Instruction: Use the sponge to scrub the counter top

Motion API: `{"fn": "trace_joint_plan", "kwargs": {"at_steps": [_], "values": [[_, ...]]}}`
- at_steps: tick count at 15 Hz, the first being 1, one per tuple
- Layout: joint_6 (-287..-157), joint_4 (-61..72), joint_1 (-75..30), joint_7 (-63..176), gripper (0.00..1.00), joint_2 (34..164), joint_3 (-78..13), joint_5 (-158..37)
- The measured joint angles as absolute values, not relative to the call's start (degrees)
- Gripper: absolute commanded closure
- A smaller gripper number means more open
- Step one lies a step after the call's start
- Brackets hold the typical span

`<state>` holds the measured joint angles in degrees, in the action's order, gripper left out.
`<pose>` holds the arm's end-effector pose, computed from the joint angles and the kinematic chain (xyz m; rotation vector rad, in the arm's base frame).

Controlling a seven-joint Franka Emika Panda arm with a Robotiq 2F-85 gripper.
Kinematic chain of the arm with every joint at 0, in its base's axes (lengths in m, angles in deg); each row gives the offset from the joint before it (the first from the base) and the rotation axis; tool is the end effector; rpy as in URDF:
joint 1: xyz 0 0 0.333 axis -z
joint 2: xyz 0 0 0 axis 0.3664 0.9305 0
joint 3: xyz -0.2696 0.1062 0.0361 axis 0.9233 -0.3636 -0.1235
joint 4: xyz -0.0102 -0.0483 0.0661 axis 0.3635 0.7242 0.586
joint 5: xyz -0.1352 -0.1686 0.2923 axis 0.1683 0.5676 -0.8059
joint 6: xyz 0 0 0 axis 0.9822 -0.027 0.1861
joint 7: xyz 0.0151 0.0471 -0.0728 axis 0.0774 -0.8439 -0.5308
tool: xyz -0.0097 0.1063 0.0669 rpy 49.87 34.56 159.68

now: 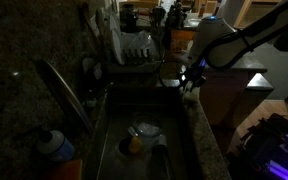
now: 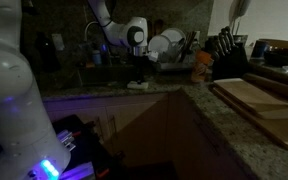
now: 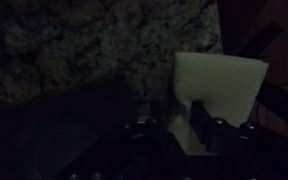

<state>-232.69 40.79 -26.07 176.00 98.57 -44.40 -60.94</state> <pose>0.5122 0.1174 0.2330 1.3266 2.8351 0.0392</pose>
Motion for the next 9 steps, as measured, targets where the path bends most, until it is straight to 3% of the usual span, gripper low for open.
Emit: {"fn": "trace_joint_plan", "kwargs": {"at_steps": [4,9], "values": [[-232.63,40.35,-26.07,172.02,0.04,98.58,-44.24,-59.42],[-234.28,39.81,-26.11,171.86,0.00,98.60,-44.80,-59.42]]}}
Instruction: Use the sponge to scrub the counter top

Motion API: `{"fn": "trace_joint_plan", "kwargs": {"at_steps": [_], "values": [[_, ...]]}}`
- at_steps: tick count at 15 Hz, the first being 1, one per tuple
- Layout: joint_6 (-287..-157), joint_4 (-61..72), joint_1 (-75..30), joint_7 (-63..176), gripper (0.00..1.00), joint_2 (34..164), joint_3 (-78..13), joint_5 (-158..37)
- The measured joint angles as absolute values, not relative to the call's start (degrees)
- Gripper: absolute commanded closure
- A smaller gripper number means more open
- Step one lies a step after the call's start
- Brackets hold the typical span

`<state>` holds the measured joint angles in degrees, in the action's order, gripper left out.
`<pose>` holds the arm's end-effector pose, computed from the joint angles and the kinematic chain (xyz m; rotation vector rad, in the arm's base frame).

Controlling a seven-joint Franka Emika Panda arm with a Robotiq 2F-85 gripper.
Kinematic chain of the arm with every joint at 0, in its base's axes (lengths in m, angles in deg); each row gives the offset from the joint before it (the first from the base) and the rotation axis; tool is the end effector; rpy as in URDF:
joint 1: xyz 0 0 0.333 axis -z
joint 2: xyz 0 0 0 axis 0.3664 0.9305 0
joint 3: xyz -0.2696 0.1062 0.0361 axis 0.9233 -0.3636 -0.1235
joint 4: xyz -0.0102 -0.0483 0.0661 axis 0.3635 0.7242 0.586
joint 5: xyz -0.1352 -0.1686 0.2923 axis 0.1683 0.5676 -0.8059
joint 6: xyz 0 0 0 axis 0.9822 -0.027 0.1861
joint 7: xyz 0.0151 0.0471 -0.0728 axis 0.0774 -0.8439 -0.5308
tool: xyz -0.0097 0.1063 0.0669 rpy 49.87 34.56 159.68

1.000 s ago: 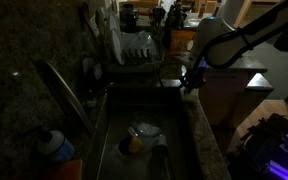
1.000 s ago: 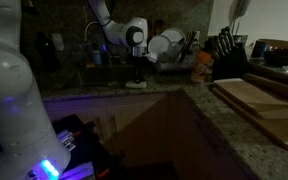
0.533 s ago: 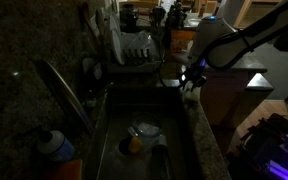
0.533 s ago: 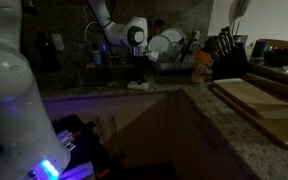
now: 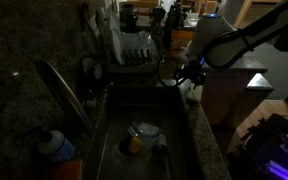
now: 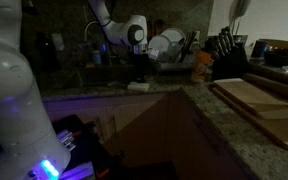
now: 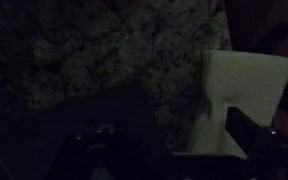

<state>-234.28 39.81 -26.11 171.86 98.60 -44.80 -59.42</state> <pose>0.5205 0.1234 0.2419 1.3699 2.7674 0.0693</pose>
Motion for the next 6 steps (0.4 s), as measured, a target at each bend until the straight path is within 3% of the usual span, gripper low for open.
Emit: {"fn": "trace_joint_plan", "kwargs": {"at_steps": [4,6], "values": [[-234.50,39.27,-26.46,168.83,0.00,98.38,-44.78,-58.44],[-228.57,38.11,-27.52,161.01,0.00,97.36,-44.24,-55.30]]}}
